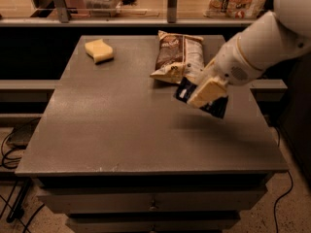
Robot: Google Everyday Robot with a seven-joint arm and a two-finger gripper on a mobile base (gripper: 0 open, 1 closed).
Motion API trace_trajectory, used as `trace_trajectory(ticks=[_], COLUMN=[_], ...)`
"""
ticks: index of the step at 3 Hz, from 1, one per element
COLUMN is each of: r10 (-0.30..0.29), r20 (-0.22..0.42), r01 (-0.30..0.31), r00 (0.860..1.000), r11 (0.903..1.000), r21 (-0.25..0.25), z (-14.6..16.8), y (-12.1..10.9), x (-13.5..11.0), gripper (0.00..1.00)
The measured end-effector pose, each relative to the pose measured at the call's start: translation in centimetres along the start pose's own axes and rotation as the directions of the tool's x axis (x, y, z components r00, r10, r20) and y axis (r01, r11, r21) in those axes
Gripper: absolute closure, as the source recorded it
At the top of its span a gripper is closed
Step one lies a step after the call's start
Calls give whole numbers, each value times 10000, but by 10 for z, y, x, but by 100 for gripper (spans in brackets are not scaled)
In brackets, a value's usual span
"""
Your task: Move rxbar blueberry near sponge
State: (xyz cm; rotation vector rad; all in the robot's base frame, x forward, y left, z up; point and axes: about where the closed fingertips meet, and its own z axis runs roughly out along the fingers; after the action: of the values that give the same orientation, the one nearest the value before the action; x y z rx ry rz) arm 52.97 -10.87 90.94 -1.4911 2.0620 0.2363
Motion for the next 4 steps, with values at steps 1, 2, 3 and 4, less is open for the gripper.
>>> trace_trajectory(ticks=[1, 2, 3, 4], r10=[-993, -1143, -961, -828], r20=[1232, 1438, 1404, 1941], r01=[956, 1066, 894, 708], r00=[9874, 9830, 9854, 9775], r11=[9948, 9925, 9945, 9952], r21=[350, 599, 537, 676], z=[-7, -19, -16, 1], y=[-31, -37, -36, -42], x=[-68, -80, -79, -99], gripper=[100, 100, 100, 100])
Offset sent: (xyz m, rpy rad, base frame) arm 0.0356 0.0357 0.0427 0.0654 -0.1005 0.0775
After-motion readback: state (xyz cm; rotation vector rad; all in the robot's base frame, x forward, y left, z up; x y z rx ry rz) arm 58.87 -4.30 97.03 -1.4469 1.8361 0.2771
